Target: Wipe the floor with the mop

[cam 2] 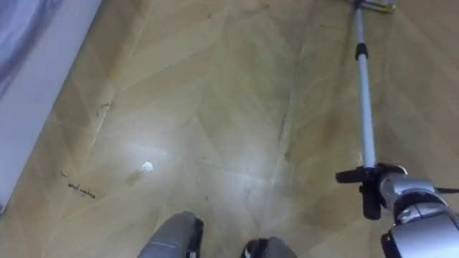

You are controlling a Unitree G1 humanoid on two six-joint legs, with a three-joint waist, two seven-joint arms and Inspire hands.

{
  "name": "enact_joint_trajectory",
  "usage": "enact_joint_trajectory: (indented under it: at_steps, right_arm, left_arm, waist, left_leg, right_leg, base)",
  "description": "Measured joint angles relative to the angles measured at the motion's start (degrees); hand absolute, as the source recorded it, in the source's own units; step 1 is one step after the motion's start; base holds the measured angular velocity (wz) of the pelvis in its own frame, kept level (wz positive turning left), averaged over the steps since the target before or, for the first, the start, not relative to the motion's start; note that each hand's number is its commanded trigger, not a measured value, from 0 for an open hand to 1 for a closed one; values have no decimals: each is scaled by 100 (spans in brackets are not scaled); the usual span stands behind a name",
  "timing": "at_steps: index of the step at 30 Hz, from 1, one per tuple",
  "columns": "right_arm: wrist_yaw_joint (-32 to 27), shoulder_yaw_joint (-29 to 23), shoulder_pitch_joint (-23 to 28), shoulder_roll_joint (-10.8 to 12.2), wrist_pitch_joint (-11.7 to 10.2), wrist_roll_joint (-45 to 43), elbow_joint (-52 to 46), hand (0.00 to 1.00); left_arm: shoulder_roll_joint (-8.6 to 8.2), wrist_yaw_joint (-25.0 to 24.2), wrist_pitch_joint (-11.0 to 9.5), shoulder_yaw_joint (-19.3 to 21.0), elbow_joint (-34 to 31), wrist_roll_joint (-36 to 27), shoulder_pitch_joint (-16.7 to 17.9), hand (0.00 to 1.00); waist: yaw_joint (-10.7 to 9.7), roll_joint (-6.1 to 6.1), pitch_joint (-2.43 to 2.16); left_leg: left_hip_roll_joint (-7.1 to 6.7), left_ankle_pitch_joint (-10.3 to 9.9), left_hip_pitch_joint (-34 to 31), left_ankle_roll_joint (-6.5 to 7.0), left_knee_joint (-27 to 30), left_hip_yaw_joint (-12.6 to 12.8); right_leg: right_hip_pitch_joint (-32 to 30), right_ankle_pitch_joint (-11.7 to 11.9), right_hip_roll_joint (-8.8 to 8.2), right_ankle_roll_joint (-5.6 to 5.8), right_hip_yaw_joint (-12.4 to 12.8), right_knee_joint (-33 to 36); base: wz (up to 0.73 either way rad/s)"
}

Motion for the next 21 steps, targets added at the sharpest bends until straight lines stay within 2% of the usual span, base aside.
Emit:
enact_joint_trajectory:
  at_steps: [1, 2, 3, 4, 5, 6, 7, 8, 9, 10, 11, 12, 13, 14, 15, 16, 17, 18, 19, 20, 21]
  right_arm:
    - [75, -12, 284, 44, -53, -1, 24, 100]
    - [140, 1, 682, 93, -95, -2, 31, 100]
    - [167, 50, 912, 99, -104, -7, 42, 100]
    - [195, 81, 1329, 84, -130, -13, 197, 100]
    - [179, 159, 1680, 100, -139, -33, 387, 100]
    - [149, 188, 1855, 140, -141, -46, 458, 100]
    - [80, 253, 2182, 233, -171, -143, 502, 100]
    - [-22, 258, 2409, 330, -242, -253, 501, 100]
    - [-69, 266, 2508, 376, -310, -253, 501, 100]
    - [-183, 276, 2642, 493, -406, -258, 497, 100]
    - [-313, 279, 2743, 610, -429, -259, 472, 100]
    - [-382, 279, 2780, 684, -429, -260, 455, 100]
    - [-486, 280, 2792, 834, -430, -263, 386, 100]
    - [-558, 286, 2793, 927, -430, -267, 266, 100]
    - [-568, 298, 2793, 956, -431, -280, 241, 100]
    - [-590, 328, 2792, 1001, -432, -324, 219, 100]
    - [-630, 327, 2791, 1022, -430, -415, 177, 100]
    - [-650, 323, 2793, 1024, -421, -471, 174, 100]
    - [-696, 307, 2756, 1043, -392, -509, 156, 100]
    - [-690, 300, 2666, 1047, -328, -502, 153, 100]
    - [-690, 294, 2595, 1043, -294, -497, 151, 100]
  left_arm:
    - [-12, -104, 54, 2, 6, 77, 4, 0]
    - [-26, -175, 77, 19, 24, 199, -12, 0]
    - [-46, -200, 80, 11, 54, 215, -30, 0]
    - [-126, -269, 84, 9, 67, 253, -57, 0]
    - [-218, -304, 65, 13, 142, 264, -199, 0]
    - [-259, -306, 48, 14, 190, 262, -259, 0]
    - [-337, -307, -34, 44, 194, 263, -291, 0]
    - [-404, -318, -79, 44, 154, 261, -300, 0]
    - [-438, -319, -83, 46, 171, 255, -336, 0]
    - [-497, -307, -109, 63, 233, 240, -422, 0]
    - [-572, -293, -154, 79, 263, 220, -467, 0]
    - [-605, -287, -164, 98, 274, 219, -484, 0]
    - [-662, -239, -214, 106, 278, 180, -497, 0]
    - [-710, -206, -226, 97, 282, 97, -482, 0]
    - [-732, -181, -225, 98, 281, 80, -458, 0]
    - [-744, -124, -212, 99, 288, 35, -442, 0]
    - [-728, -55, -205, 102, 296, -20, -430, 0]
    - [-734, -17, -192, 98, 300, -68, -421, 0]
    - [-704, -11, -177, 101, 300, -95, -401, 0]
    - [-640, -15, -138, 95, 331, -97, -398, 0]
    - [-607, -12, -131, 93, 356, -129, -399, 0]
  waist:
    - [-6, 44, -8]
    - [-14, 68, -25]
    - [-35, 110, -56]
    - [-126, 257, -103]
    - [-159, 381, -101]
    - [-175, 412, -108]
    - [-229, 492, -165]
    - [-359, 601, -203]
    - [-439, 656, -207]
    - [-507, 743, -187]
    - [-614, 782, -160]
    - [-639, 826, -171]
    - [-637, 827, -159]
    - [-667, 844, -144]
    - [-670, 833, -136]
    - [-680, 828, -137]
    - [-690, 802, -128]
    - [-718, 811, -136]
    - [-706, 767, -127]
    - [-667, 702, -102]
    - [-651, 679, -90]
  left_leg:
    - [-108, 159, 1, 105, -598, 34]
    - [-216, 467, 74, 284, -818, 54]
    - [-252, 459, 159, 370, -835, 95]
    - [-286, 340, 285, 557, -790, 215]
    - [-294, 211, 447, 660, -743, 415]
    - [-301, 165, 534, 713, -738, 548]
    - [-356, 55, 643, 778, -707, 661]
    - [-394, -38, 722, 814, -668, 675]
    - [-408, -84, 766, 834, -664, 675]
    - [-480, -161, 866, 856, -677, 644]
    - [-505, -270, 975, 868, -709, 611]
    - [-516, -295, 1023, 873, -734, 564]
    - [-571, -305, 1112, 868, -834, 410]
    - [-590, -281, 1203, 832, -962, 273]
    - [-589, -272, 1241, 815, -1018, 212]
    - [-619, -263, 1312, 783, -1095, 73]
    - [-693, -294, 1346, 716, -1098, -95]
    - [-682, -321, 1342, 674, -1064, -152]
    - [-632, -352, 1380, 609, -1041, -177]
    - [-566, -389, 1376, 538, -909, -179]
    - [-557, -403, 1364, 512, -808, -197]
  right_leg:
    - [225, -27, 6, 67, -7, -177]
    - [449, -98, -53, 168, 3, -281]
    - [547, -146, -93, 233, 5, -286]
    - [663, -185, -173, 322, 39, -101]
    - [605, -70, -241, 486, 254, 324]
    - [552, -4, -310, 572, 336, 567]
    - [444, 147, -386, 671, 467, 922]
    - [426, 279, -398, 718, 554, 1083]
    - [441, 324, -402, 768, 548, 1131]
    - [421, 447, -401, 791, 598, 1310]
    - [326, 669, -363, 807, 747, 1547]
    - [261, 712, -339, 804, 806, 1634]
    - [86, 593, -271, 790, 938, 1550]
    - [-45, 412, -205, 809, 902, 1116]
    - [-84, 383, -170, 805, 881, 799]
    - [-92, 395, -167, 784, 830, 22]
    - [-73, 617, -169, 726, 755, -510]
    - [-38, 643, -176, 650, 629, -533]
    - [33, 616, -178, 555, 492, -551]
    - [80, 562, -177, 476, 368, -502]
    - [107, 534, -167, 440, 295, -477]
  base:
    - [43]
    - [49]
    - [67]
    - [70]
    - [63]
    - [33]
    - [10]
    - [0]
    - [-6]
    - [-11]
    - [-16]
    - [-46]
    - [-73]
    - [-81]
    - [-64]
    - [-31]
    - [-11]
    - [0]
    - [0]
    - [-5]
    - [0]
